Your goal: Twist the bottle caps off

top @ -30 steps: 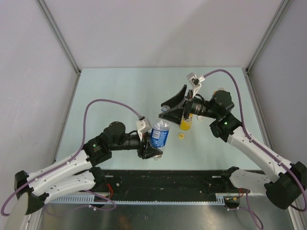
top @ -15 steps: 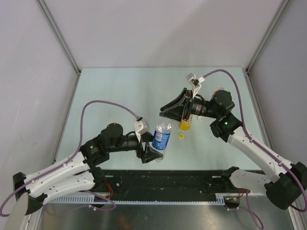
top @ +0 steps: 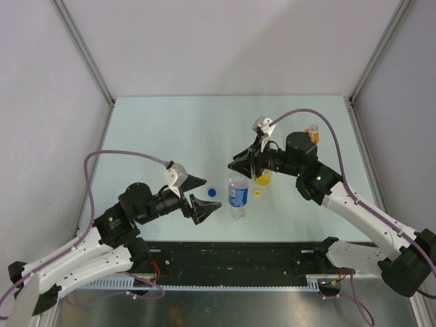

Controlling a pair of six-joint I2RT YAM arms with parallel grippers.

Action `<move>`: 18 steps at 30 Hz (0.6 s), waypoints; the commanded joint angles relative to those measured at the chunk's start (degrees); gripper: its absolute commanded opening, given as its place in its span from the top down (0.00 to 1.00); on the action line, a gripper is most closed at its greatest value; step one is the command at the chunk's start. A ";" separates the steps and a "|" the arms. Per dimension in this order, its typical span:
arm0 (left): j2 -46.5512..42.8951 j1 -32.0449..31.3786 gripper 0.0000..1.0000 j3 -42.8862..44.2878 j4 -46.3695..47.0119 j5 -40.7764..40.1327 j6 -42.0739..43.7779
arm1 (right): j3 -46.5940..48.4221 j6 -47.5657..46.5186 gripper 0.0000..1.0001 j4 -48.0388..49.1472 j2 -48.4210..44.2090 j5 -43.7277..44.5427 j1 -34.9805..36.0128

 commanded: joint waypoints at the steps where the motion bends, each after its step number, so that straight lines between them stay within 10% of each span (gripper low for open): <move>1: -0.30 -0.15 0.01 -0.69 0.70 -3.54 0.08 | 0.91 -9.09 1.00 0.51 0.50 13.68 3.70; 18: 2.91 -0.15 0.01 -0.77 0.49 -1.12 -0.27 | -23.34 -15.27 1.00 41.47 -0.15 33.26 8.65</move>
